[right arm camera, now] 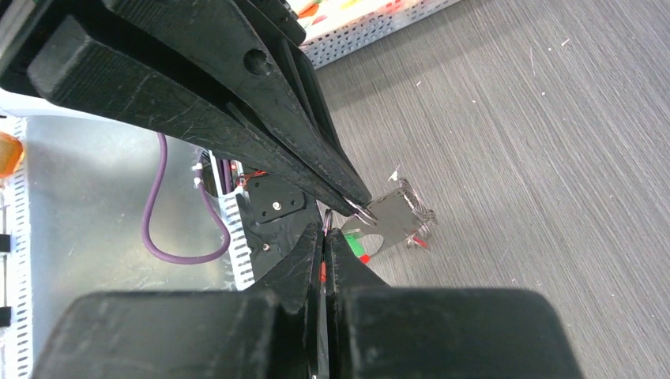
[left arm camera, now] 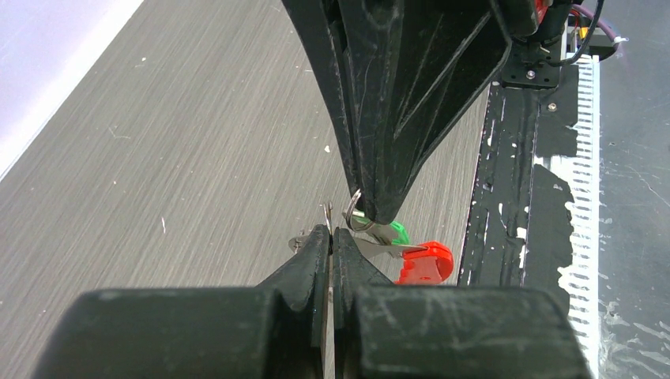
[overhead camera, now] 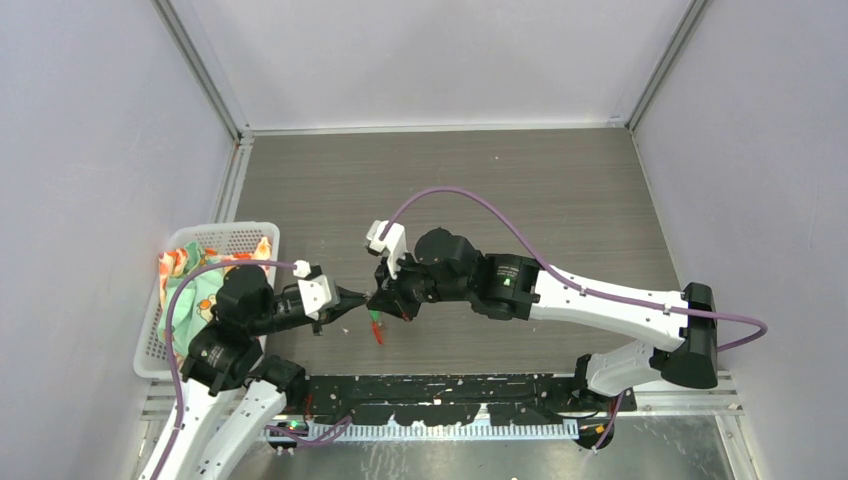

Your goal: Put the keys on the keyring

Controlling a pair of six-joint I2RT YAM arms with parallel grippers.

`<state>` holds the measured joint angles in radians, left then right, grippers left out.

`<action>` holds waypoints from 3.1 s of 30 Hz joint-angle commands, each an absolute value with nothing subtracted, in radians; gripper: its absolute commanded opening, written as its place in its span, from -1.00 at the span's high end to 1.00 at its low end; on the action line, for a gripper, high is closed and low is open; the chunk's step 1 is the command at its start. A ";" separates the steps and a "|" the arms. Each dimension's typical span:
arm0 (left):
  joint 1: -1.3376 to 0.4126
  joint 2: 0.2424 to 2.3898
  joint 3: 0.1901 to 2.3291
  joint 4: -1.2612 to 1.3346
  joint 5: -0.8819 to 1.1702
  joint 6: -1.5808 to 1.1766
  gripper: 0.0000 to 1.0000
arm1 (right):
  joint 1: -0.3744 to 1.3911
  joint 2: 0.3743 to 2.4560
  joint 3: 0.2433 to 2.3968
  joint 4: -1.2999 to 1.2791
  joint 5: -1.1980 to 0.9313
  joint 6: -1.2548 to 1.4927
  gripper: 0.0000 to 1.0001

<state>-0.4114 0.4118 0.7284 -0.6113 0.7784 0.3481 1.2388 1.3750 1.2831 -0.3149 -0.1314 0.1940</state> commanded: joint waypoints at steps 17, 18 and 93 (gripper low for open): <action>-0.414 0.394 0.735 -0.588 0.824 0.374 0.99 | 1.211 1.348 1.289 -0.238 -0.090 0.239 0.99; -0.414 0.393 0.735 -0.589 0.825 0.375 0.99 | 1.210 1.349 1.289 -0.241 -0.090 0.241 0.99; -0.414 0.336 0.736 -0.465 0.961 0.274 0.99 | 0.971 1.408 1.179 -0.042 -0.574 0.627 0.98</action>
